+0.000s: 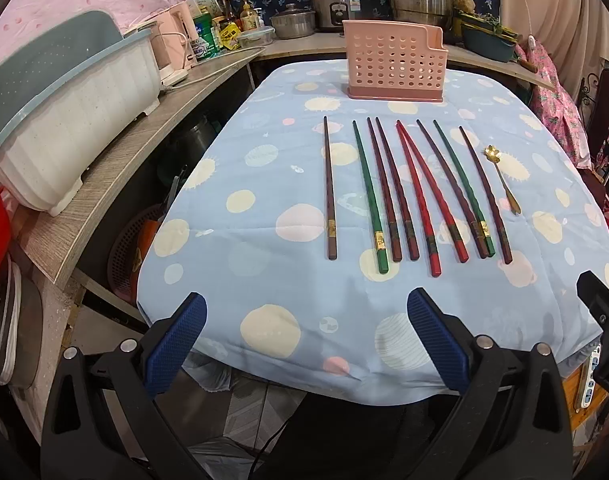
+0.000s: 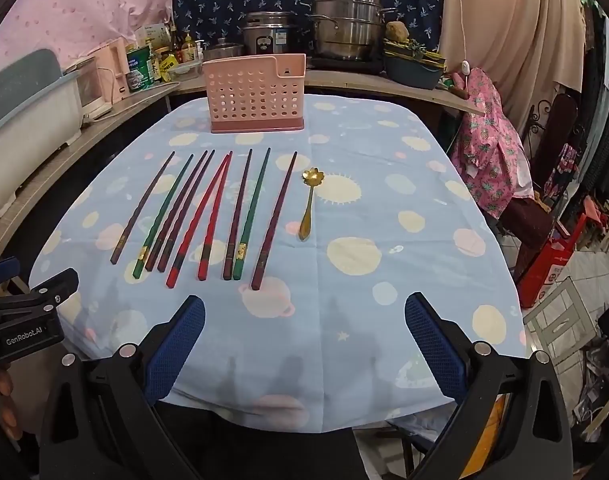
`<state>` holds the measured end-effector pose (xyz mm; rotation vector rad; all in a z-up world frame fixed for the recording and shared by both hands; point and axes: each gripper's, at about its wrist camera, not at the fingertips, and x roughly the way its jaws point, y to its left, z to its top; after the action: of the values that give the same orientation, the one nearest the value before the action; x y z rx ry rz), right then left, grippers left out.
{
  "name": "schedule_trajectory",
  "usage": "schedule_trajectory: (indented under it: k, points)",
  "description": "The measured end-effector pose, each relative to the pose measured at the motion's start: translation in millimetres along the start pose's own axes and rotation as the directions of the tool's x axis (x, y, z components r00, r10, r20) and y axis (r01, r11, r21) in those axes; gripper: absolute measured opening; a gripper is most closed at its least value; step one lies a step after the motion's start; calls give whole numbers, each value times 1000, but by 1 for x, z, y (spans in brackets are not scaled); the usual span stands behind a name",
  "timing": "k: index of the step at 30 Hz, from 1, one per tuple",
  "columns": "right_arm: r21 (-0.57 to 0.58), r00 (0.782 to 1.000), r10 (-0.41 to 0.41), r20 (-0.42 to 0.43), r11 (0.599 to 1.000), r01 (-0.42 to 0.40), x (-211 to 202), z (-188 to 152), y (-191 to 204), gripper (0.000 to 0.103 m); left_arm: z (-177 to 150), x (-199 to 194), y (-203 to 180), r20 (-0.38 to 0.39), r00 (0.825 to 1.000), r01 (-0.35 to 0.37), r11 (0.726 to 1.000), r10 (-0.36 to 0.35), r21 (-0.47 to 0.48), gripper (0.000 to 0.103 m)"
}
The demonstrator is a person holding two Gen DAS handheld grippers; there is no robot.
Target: Organize utensils
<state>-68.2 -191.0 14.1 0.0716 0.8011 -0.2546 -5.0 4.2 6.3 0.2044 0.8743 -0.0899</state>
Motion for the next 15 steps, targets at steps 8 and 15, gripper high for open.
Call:
schedule_trajectory:
  k: [8,15]
  points:
    - [13,1000,-3,-1,1000,3,0,0,-2,96,1,0,-3,2,1000,6,1000,-6,9,96]
    - [13,1000,-1,-3,1000,1,1,-1,-3,96,0,1,-5,2,1000,7,1000,-7,5,96]
